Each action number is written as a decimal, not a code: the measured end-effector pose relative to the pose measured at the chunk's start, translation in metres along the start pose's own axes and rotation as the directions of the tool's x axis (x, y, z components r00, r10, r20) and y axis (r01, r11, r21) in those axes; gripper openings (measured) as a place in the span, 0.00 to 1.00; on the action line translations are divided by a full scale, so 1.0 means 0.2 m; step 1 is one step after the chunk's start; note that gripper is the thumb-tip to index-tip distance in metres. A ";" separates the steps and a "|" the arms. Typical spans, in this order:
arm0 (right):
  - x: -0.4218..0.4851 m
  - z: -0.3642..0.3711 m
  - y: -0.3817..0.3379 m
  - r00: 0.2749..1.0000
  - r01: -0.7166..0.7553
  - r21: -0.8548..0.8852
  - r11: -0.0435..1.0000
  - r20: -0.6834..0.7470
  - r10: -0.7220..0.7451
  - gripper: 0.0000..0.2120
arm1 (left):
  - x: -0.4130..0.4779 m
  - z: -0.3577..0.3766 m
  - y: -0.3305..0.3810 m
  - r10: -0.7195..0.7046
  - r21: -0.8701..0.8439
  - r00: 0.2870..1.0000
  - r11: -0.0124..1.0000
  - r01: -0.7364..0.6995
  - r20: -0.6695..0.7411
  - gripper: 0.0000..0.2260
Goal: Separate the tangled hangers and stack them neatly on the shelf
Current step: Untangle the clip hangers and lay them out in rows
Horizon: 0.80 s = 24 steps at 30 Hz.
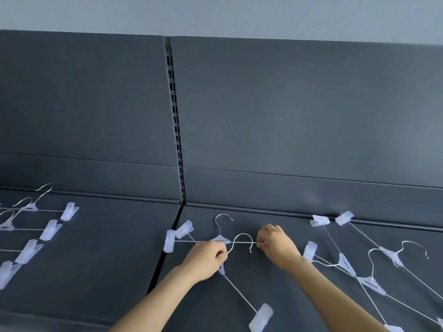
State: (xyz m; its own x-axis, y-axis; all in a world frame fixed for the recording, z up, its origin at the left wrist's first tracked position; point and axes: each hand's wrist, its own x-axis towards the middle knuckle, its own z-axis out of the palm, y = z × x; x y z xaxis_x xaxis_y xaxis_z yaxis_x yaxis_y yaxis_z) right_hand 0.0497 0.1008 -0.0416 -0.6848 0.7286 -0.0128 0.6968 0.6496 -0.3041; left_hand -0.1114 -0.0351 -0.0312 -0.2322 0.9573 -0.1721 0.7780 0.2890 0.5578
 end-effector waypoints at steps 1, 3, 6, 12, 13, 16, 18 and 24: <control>-0.01 0.00 0.00 0.999 0.003 0.067 0.998 -0.034 -0.001 0.07 | 0.00 0.01 0.01 0.011 0.002 1.000 1.000 -0.011 -0.001 0.12; -0.02 -0.03 -0.03 0.992 0.010 0.165 0.986 -0.125 0.011 0.07 | -0.01 0.02 0.04 0.036 -0.001 0.999 0.999 -0.036 -0.004 0.09; -0.04 -0.09 -0.04 0.967 0.032 0.234 0.972 -0.252 0.029 0.05 | -0.03 0.02 0.05 0.051 -0.030 0.998 0.998 -0.052 -0.023 0.08; -0.17 -0.15 0.07 0.925 -0.072 0.314 0.947 -0.333 0.181 0.04 | -0.10 -0.11 -0.02 -0.013 -0.137 0.993 0.991 -0.003 -0.116 0.09; -0.20 -0.14 0.09 0.925 -0.077 0.323 0.943 -0.330 0.189 0.04 | -0.12 -0.13 -0.04 -0.021 -0.169 0.991 0.986 -0.002 -0.135 0.09; -0.25 -0.12 0.09 0.933 -0.073 0.356 0.932 -0.307 0.190 0.06 | -0.19 -0.19 -0.09 -0.075 -0.223 0.972 0.974 0.025 -0.221 0.09; -0.28 -0.11 0.07 0.933 -0.053 0.382 0.922 -0.311 0.183 0.09 | -0.23 -0.22 -0.11 -0.118 -0.237 0.949 0.970 0.048 -0.291 0.09; -0.32 -0.03 0.00 0.923 -0.070 0.475 0.877 -0.303 0.238 0.08 | -0.40 -0.38 -0.21 -0.236 -0.246 0.892 0.958 0.147 -0.385 0.09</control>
State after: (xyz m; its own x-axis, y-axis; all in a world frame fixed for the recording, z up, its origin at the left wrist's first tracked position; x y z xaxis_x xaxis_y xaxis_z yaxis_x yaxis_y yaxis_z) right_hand 0.0943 0.0551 -0.0352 -0.4018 0.8926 0.2047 0.5575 0.4157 -0.7185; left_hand -0.1692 -0.1237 0.0207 -0.6151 0.7880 0.0273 0.5676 0.4185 0.7090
